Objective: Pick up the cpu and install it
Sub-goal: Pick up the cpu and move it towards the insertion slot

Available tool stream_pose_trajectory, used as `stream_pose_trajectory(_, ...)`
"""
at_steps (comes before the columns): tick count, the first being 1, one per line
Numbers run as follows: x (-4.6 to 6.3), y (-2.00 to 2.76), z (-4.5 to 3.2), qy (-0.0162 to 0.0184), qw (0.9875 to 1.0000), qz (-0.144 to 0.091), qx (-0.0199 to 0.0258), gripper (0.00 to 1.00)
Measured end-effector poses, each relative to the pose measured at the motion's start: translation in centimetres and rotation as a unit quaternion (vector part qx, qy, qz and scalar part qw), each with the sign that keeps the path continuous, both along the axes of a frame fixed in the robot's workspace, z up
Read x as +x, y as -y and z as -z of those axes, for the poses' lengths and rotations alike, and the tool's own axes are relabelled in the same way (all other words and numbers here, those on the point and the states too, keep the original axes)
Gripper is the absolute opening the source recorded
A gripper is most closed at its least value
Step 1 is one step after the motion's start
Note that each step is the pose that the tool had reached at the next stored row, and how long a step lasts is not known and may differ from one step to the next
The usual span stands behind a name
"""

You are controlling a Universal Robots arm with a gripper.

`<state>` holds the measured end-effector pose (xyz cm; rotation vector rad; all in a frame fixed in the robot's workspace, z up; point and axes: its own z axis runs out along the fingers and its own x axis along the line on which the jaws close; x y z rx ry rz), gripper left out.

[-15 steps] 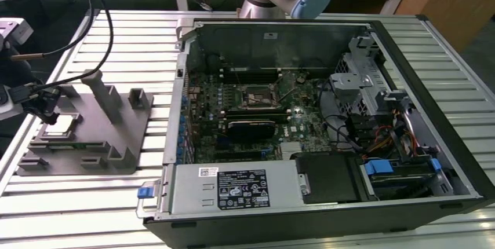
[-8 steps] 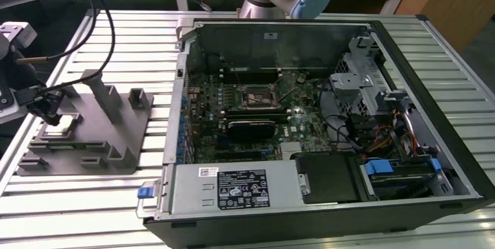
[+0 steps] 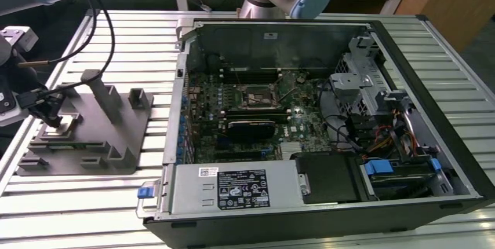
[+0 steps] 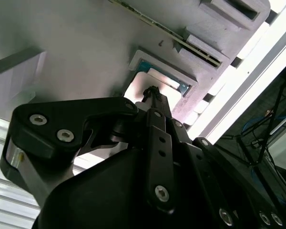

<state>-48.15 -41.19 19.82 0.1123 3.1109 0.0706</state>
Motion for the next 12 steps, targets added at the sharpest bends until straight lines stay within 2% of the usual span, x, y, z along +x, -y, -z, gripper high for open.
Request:
stream_pose_trajectory(6,-0.08,-0.21,0.33,0.0,1.0,-0.002,0.0,0.11)
stream_pose_trajectory(12,-0.08,-0.25,0.34,0.0,1.0,-0.003,0.0,0.11)
